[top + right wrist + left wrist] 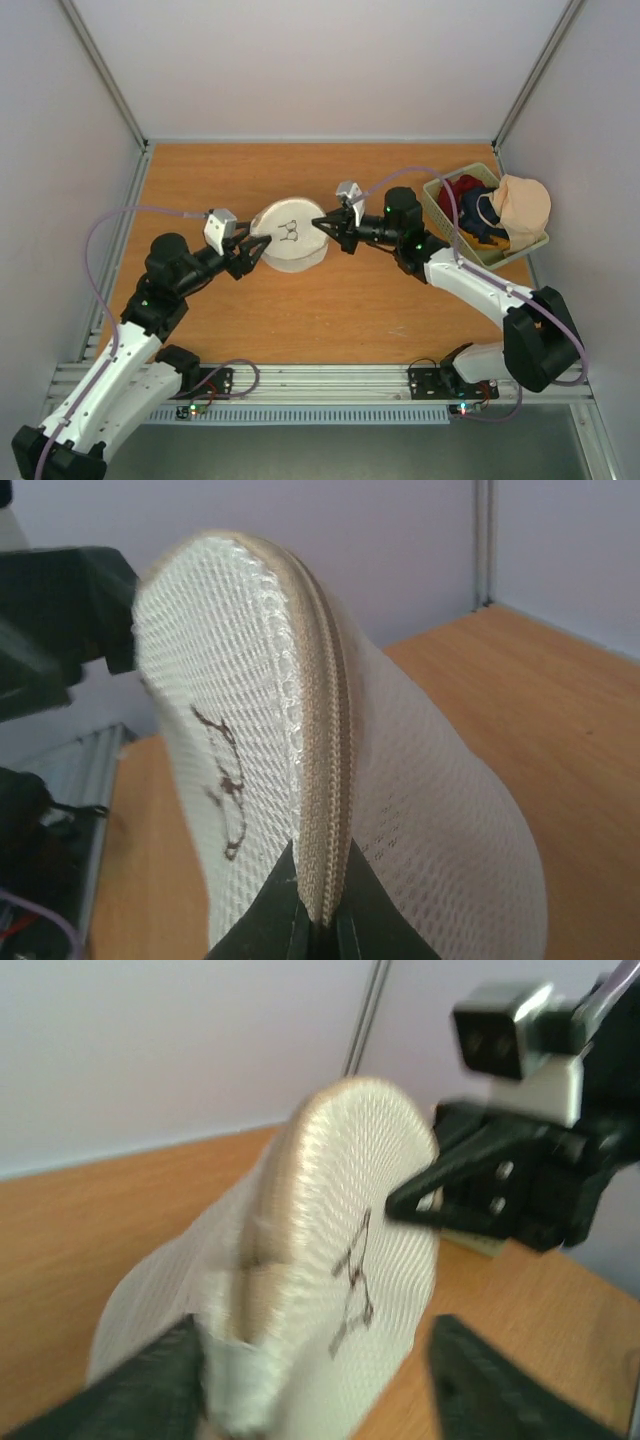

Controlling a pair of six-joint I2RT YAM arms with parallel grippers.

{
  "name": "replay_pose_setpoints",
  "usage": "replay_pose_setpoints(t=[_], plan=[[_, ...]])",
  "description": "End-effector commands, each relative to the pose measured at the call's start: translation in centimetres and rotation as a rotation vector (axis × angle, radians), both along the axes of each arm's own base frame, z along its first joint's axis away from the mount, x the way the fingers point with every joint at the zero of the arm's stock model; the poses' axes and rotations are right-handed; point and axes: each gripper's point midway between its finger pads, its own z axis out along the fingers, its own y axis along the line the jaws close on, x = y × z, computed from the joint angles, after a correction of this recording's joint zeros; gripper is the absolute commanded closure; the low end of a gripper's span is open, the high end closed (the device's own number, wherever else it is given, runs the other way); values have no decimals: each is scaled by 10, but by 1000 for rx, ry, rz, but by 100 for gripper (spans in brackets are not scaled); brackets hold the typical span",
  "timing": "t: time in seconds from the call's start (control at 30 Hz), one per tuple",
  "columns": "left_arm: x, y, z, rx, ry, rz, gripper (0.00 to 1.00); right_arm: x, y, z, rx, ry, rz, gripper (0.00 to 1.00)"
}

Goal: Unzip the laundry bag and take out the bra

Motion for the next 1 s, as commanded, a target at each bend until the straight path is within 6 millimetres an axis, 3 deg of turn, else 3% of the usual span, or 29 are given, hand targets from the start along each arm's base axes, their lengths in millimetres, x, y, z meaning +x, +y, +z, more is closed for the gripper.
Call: replay_pose_setpoints(t=[0.0,0.1,0.23,0.5,0.6,0.83,0.87,0.97], plan=[[-5,14,-33,178,17,42,15,-3,-16,-9,-340,-204,-23,99],[-12,16,-41,309,-32,6,9,-11,-32,-26,-584,-296,-9,99],[-40,2,-63,472,-86,-230,1,-33,-25,-28,-767,-450,107,99],[-42,-2,-69,476,-5,-273,12,-56,15,0,-839,-601,221,99],[-46,-5,-73,454,37,-296,26,-63,26,13,-813,-662,246,99],[-59,-11,-70,354,139,-332,99,-52,33,28,-783,-728,175,98],[-60,-13,-69,325,166,-335,99,-44,33,31,-774,-721,116,94],[-49,-15,-64,256,204,-283,99,-8,29,49,-729,-698,-142,51]])
